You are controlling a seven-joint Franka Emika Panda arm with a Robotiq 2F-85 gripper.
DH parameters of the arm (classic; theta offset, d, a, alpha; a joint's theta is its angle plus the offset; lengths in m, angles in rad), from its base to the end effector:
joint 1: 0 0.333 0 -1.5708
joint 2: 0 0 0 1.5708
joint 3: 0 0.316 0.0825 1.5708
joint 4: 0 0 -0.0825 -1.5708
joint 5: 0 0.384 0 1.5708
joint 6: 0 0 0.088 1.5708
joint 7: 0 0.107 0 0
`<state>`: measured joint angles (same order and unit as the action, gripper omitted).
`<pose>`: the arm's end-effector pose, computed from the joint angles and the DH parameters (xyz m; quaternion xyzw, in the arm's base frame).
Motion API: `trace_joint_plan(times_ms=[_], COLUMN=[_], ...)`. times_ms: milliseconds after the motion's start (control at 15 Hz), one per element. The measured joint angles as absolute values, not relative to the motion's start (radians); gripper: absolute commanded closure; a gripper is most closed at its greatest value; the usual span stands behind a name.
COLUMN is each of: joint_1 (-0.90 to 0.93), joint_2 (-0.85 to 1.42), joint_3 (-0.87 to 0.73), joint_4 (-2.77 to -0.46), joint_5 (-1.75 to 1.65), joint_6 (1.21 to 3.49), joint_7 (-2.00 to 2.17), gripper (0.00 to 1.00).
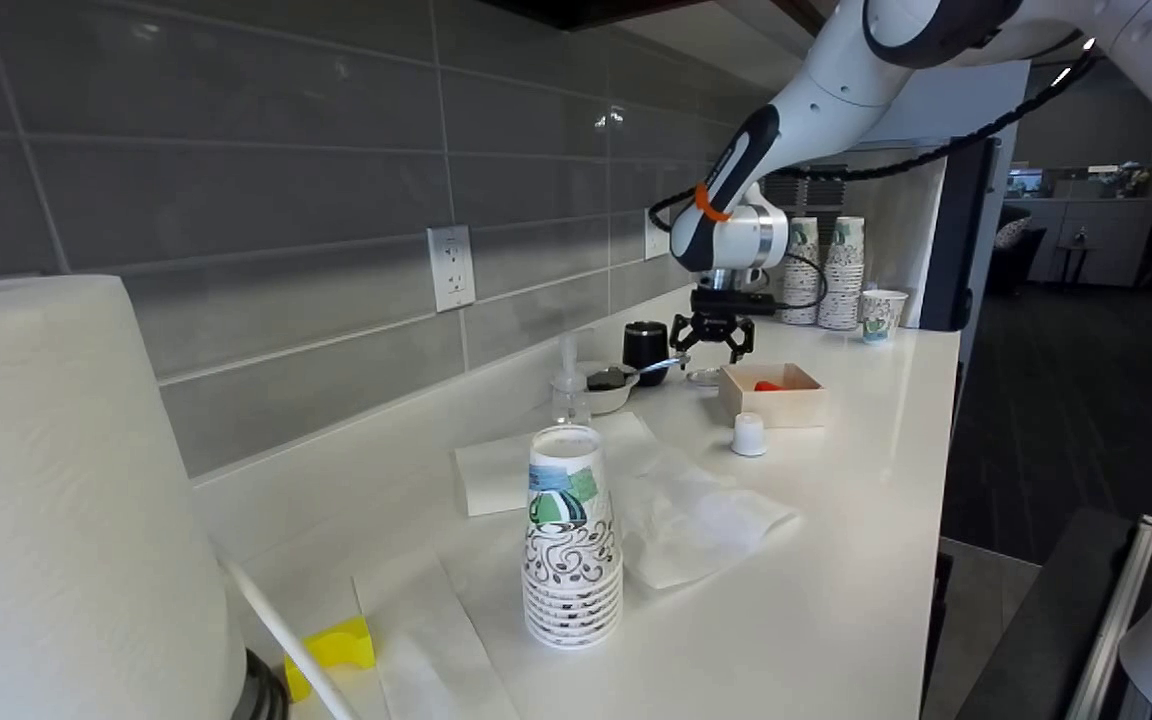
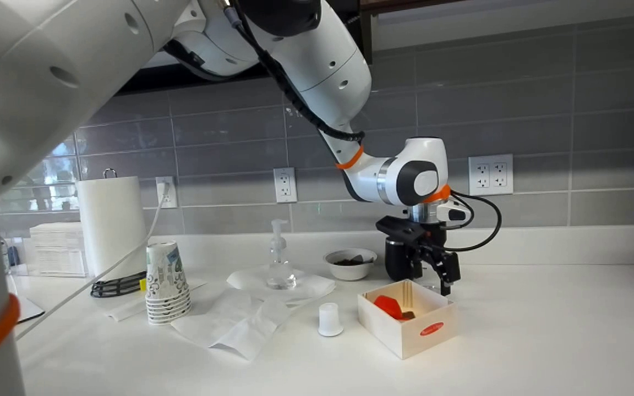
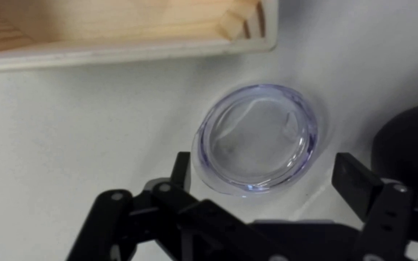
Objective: Place the lid onto the black cup
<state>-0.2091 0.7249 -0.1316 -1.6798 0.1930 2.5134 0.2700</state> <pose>0.6534 -0.2223 0.1926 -0.9337 0.3528 -0.0597 0.0165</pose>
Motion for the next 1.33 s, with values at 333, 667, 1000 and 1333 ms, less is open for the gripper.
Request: trace_joint_plan(times_ms=[333,667,1000,1333], joint_1=[-0.21,-0.21,-0.21,-0.21], joint_2=[0.772,0.786,0.786,0.786], joint_3=[-0.137,-0.139,-0.14,-0.14], joint_4=[-1.657,-1.647,-1.641,-1.64], joint_5=[0.193,0.193,0.193,0.193], joint_6=[2.513,2.511,2.511,2.511], joint_7=[0.27,0.27,0.27,0.27], gripper=[0.0,0.25,0.34,0.34])
